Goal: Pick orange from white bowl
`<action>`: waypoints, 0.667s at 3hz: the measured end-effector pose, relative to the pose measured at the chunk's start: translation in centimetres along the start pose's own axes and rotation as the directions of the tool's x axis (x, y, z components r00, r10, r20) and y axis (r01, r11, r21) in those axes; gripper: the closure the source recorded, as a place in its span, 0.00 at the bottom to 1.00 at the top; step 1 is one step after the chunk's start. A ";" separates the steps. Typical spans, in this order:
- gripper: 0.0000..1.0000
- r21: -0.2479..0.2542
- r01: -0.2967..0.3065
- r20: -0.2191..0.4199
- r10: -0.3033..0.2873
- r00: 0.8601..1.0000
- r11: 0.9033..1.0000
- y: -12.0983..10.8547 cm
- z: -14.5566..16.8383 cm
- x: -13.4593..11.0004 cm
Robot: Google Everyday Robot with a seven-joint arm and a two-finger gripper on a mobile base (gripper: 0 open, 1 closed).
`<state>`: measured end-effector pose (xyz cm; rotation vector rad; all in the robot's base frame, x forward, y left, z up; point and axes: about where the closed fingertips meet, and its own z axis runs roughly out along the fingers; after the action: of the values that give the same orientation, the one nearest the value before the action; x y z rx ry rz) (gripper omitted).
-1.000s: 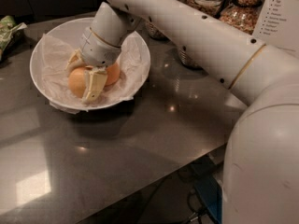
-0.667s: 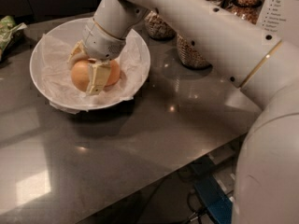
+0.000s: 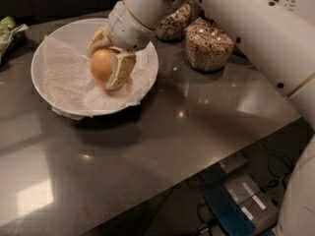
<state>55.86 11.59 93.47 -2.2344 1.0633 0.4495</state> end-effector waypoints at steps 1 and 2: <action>1.00 0.059 0.013 0.013 -0.014 1.000 0.998 -0.2 -2.5 0.4; 1.00 0.113 0.022 0.022 -0.025 0.999 0.993 -0.9 -4.6 0.9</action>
Offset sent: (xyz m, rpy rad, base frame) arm 0.0271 -0.0536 0.0553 0.1417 -0.1123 -0.0636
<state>57.31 8.45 96.81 -2.1351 1.0235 0.3947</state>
